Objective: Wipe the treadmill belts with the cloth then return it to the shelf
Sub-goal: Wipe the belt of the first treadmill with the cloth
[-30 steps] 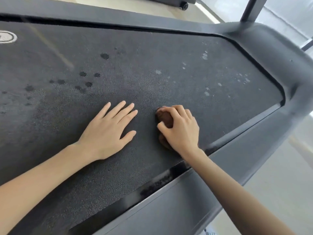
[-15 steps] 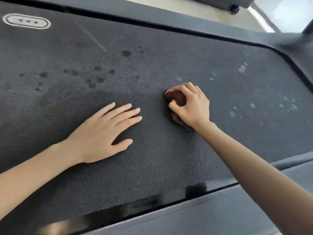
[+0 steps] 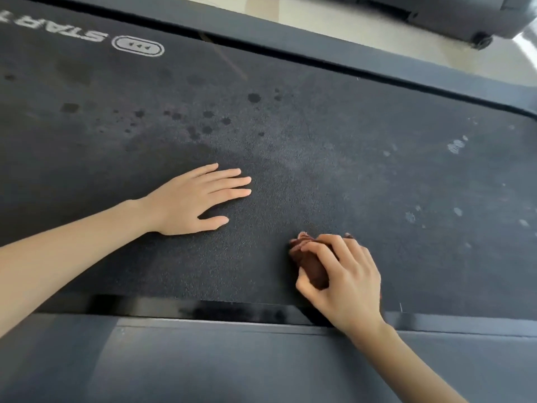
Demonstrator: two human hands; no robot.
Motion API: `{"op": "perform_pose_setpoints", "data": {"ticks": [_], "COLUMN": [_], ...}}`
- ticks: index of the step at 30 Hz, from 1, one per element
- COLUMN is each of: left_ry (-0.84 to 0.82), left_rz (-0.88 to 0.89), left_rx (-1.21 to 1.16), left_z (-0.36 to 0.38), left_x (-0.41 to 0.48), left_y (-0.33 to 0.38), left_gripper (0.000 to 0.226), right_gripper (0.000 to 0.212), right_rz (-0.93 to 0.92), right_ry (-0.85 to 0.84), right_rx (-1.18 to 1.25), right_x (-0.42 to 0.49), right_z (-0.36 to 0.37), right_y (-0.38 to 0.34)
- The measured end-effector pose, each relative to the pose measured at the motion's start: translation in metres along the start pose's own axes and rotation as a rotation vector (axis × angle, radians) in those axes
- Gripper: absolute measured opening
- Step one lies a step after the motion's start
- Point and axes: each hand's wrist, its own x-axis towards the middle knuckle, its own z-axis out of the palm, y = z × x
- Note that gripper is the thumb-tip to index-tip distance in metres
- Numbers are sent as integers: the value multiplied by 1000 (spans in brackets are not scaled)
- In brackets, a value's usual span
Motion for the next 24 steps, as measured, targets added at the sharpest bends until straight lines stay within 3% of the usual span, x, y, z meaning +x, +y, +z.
{"op": "perform_pose_setpoints", "data": {"ticks": [4,11,18,24], "left_ry": [4,-21,13,8], "left_rz": [16,15,-4,89], "left_rx": [31,12,1,-75], "left_z": [-2,-4,-7,0], "left_x": [-1,1,12,64], "left_y": [5,5,11,67], "left_gripper": [60,60,63,62], "right_gripper": [17,27,31,25], "right_rz": [100,316,317,400], "right_ry": [-57,-56,-85,-87], "right_rx": [-5,-96,-127,-154], "right_x": [26,89,36,-32], "right_z": [1,26,4,-30], "right_y": [3,17,0,-12]}}
